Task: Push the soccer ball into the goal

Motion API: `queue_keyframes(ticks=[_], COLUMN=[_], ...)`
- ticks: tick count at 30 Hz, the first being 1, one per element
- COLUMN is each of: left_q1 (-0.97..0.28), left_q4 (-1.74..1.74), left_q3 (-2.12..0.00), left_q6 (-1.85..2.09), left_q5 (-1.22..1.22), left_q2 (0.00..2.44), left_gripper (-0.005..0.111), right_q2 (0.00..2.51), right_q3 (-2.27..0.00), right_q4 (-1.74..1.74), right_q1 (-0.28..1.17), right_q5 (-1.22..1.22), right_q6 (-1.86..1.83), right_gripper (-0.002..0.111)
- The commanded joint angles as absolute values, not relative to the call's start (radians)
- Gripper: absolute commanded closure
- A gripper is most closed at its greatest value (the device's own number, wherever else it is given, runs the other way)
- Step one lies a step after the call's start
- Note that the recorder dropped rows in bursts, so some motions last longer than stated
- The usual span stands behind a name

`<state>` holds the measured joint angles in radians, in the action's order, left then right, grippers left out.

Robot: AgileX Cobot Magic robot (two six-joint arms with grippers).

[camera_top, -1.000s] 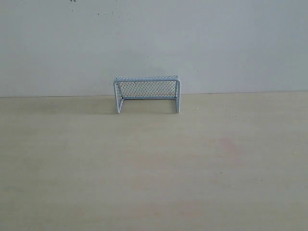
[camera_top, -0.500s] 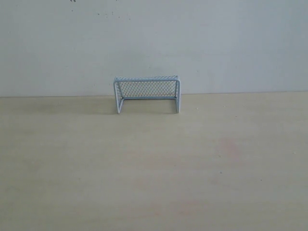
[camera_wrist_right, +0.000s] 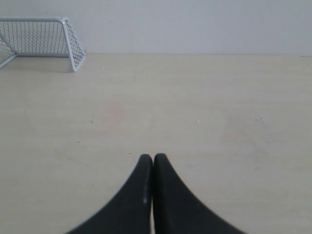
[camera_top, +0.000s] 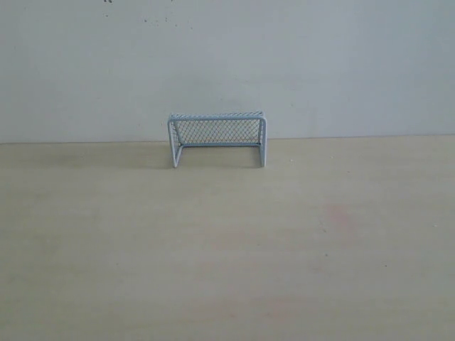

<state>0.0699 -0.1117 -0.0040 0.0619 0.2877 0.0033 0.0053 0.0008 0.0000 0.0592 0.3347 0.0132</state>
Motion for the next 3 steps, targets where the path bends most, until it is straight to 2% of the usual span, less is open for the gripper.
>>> queue_keyframes(ticks=[1,3], left_q1=[0.072,0.072], left_q4=[-0.108,-0.108], left_q3=[0.000,0.000], left_q6=[0.052,0.052], left_q5=[0.288,0.288], left_q2=[0.000,0.000], left_gripper=[0.102,0.102], right_q2=[0.000,0.000], right_q3=[0.000,0.000], right_q4=[0.000,0.000], right_q1=[0.062,0.062], right_q5=[0.333,0.333], right_q6=[0.016,0.016], right_gripper=[0.108,0.108])
